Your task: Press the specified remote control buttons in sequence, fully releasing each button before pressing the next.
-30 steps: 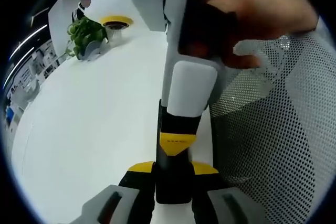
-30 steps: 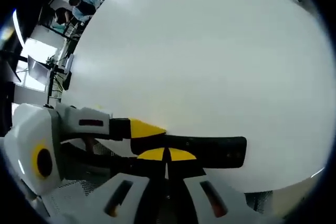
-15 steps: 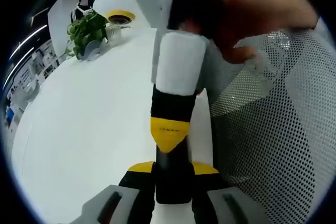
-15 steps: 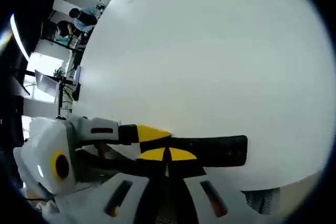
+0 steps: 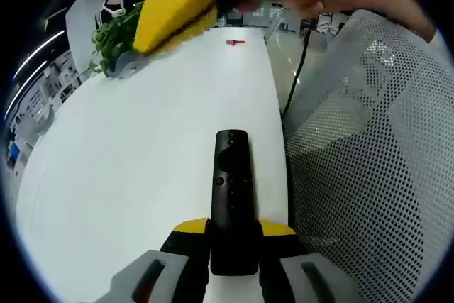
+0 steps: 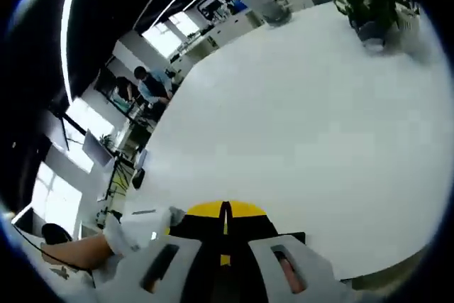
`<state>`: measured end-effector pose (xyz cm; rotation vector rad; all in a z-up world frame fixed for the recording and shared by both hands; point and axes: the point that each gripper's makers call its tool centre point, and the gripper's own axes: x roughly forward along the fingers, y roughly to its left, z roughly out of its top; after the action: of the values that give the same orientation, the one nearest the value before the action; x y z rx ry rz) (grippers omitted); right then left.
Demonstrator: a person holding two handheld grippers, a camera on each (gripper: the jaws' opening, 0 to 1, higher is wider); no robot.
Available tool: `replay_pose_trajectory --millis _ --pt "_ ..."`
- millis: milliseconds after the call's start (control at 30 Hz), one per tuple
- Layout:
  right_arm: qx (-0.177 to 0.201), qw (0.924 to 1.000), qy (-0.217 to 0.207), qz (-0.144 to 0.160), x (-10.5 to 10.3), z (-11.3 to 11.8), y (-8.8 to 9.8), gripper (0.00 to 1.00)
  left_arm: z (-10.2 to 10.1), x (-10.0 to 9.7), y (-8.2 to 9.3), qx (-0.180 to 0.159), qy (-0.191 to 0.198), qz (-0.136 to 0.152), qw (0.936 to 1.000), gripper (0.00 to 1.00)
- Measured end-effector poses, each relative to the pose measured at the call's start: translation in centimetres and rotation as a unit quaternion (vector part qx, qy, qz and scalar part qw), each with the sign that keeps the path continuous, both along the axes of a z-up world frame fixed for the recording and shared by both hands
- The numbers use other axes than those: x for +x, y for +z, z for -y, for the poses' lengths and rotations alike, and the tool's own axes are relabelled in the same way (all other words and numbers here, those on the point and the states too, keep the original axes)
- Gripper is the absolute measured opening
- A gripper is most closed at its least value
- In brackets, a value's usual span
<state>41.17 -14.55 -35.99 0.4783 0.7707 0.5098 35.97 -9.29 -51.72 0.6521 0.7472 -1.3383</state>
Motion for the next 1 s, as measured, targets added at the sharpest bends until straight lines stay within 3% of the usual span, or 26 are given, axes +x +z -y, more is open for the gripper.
replay_pose_trajectory --millis 133,233,333,400,500,600,700,733,900,1000 --pt "0.006 0.9956 -0.042 0.084 -0.4 2.2 3.5 0.02 0.0 0.0 0.0 -0.001 -0.001 0.000 1.0000 0.25" --pt "-0.042 0.9871 -0.054 0.145 -1.1 4.0 4.8 0.18 0.1 0.0 0.0 -0.005 -0.001 0.000 1.0000 0.26" --pt "-0.073 0.9844 -0.042 0.154 -2.1 4.3 4.7 0.25 0.1 -0.1 0.0 -0.004 -0.002 0.002 1.0000 0.27" --pt "-0.111 0.9777 -0.039 0.174 -2.6 4.8 4.6 0.32 0.1 -0.1 0.0 -0.004 0.000 0.002 1.0000 0.27" --pt "-0.161 0.9590 -0.057 0.226 -2.8 5.6 5.0 0.48 0.1 -0.1 -0.1 -0.004 0.001 0.002 1.0000 0.27" --pt "-0.185 0.9549 -0.079 0.218 -2.9 6.4 3.9 0.54 0.1 -0.1 -0.1 -0.003 0.003 0.002 1.0000 0.27" --pt "-0.235 0.9356 -0.110 0.239 -2.2 7.8 4.3 0.55 0.1 0.0 -0.1 -0.002 0.005 0.002 1.0000 0.26" --pt "-0.239 0.9331 -0.117 0.242 -2.2 8.0 4.4 0.56 0.1 -0.1 -0.1 -0.001 0.006 0.002 1.0000 0.26" --pt "-0.245 0.9368 -0.122 0.218 -2.2 8.5 3.2 0.66 0.1 -0.1 -0.1 0.000 0.004 0.002 1.0000 0.25" --pt "-0.259 0.9314 -0.132 0.219 -2.2 9.1 3.3 0.75 0.1 -0.1 0.0 0.002 0.003 0.002 1.0000 0.25"
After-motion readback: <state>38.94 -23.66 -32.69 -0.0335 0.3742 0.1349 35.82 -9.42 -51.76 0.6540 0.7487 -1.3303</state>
